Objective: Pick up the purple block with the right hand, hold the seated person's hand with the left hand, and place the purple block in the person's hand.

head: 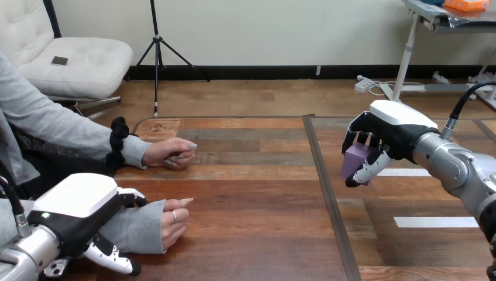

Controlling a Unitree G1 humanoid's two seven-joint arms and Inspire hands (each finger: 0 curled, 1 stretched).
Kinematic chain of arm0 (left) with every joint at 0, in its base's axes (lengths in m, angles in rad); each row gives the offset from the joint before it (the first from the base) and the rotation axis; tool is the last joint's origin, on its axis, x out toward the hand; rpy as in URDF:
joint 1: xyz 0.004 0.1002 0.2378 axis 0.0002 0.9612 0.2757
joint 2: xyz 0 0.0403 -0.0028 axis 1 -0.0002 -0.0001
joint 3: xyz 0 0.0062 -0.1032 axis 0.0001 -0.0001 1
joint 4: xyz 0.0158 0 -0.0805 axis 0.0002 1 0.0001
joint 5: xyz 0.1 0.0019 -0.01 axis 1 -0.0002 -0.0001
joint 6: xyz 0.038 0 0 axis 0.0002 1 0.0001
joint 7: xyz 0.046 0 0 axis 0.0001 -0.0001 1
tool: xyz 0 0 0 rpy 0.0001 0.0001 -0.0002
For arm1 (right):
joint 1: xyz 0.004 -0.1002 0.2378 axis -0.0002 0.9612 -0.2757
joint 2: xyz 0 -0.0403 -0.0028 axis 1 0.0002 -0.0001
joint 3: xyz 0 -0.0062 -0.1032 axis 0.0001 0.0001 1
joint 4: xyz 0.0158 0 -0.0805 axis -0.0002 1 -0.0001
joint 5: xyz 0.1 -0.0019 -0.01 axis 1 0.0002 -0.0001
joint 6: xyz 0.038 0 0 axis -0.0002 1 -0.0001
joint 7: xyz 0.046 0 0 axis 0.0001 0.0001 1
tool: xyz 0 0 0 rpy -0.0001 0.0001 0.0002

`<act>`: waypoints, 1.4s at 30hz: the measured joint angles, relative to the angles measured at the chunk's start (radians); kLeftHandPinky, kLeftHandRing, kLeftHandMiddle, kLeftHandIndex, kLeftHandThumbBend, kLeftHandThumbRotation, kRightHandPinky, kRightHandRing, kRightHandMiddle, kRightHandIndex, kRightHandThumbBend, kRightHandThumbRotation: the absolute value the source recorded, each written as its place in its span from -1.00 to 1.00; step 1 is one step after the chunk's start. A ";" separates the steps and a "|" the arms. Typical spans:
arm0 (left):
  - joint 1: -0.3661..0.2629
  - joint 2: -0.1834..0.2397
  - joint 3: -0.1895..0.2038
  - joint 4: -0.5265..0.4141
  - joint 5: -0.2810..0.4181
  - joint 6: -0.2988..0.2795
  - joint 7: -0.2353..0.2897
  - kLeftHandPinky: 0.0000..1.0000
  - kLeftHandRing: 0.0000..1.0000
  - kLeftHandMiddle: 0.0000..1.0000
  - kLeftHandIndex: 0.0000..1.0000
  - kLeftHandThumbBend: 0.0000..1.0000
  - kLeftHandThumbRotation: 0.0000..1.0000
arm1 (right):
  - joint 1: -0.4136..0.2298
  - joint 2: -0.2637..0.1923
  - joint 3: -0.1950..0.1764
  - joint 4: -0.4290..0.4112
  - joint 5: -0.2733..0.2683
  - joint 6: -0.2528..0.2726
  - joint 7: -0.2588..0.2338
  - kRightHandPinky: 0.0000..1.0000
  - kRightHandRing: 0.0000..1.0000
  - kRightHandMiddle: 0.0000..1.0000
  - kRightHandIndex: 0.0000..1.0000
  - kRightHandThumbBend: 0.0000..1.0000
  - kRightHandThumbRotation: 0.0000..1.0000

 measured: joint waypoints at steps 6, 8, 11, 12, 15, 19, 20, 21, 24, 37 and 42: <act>-0.018 0.000 -0.016 0.032 -0.005 0.007 0.000 0.47 0.57 0.59 0.56 1.00 -0.35 | 0.000 0.000 0.000 0.000 0.003 0.000 0.001 -0.32 -0.20 -0.10 -0.10 0.52 -1.00; -0.021 0.000 -0.020 0.042 -0.005 0.008 0.000 0.46 0.56 0.58 0.55 1.00 -0.36 | 0.000 0.000 0.000 0.000 0.003 0.001 0.001 -0.31 -0.18 -0.09 -0.10 0.52 -1.00; -0.027 0.000 -0.027 0.057 -0.005 0.009 0.001 0.45 0.56 0.57 0.54 1.00 -0.39 | 0.000 0.000 0.000 0.000 0.003 0.002 0.001 -0.29 -0.16 -0.07 -0.09 0.52 -1.00; -0.028 0.000 -0.029 0.061 -0.005 0.009 0.001 0.44 0.55 0.57 0.53 1.00 -0.41 | 0.000 0.000 0.000 0.000 0.003 0.002 0.001 -0.28 -0.16 -0.06 -0.08 0.51 -1.00; -0.031 0.000 -0.038 0.075 -0.005 0.008 0.010 0.43 0.54 0.55 0.52 1.00 -0.45 | 0.000 0.000 0.000 0.000 0.003 0.003 0.001 -0.26 -0.13 -0.04 -0.08 0.50 -1.00; -0.037 0.000 -0.053 0.097 0.000 0.006 0.037 0.40 0.51 0.53 0.49 1.00 -0.52 | 0.000 0.000 0.000 0.000 0.003 0.004 0.001 -0.23 -0.11 -0.03 -0.07 0.49 -1.00; -0.039 0.000 -0.054 0.100 0.001 0.006 0.044 0.40 0.51 0.52 0.48 1.00 -0.53 | 0.000 0.000 0.000 0.000 0.003 0.004 0.001 -0.23 -0.11 -0.03 -0.07 0.49 -1.00; -0.041 0.000 -0.056 0.103 0.005 0.006 0.054 0.39 0.50 0.52 0.47 1.00 -0.55 | 0.000 0.000 0.000 0.000 0.003 0.004 0.001 -0.24 -0.12 -0.03 -0.07 0.49 -1.00; -0.051 0.000 -0.064 0.112 0.015 0.006 0.076 0.36 0.49 0.51 0.46 0.99 -0.58 | 0.000 0.000 0.000 0.000 0.003 0.003 0.001 -0.24 -0.13 -0.04 -0.08 0.49 -1.00; -0.100 -0.001 -0.118 0.154 0.059 0.017 0.162 0.33 0.47 0.49 0.43 0.96 -0.63 | 0.000 0.000 0.000 -0.001 0.003 0.000 0.001 -0.25 -0.14 -0.05 -0.08 0.48 -1.00; -0.109 -0.001 -0.131 0.156 0.066 0.031 0.168 0.35 0.48 0.50 0.44 0.97 -0.60 | 0.000 0.000 0.000 -0.001 0.003 0.000 0.001 -0.25 -0.13 -0.04 -0.08 0.48 -1.00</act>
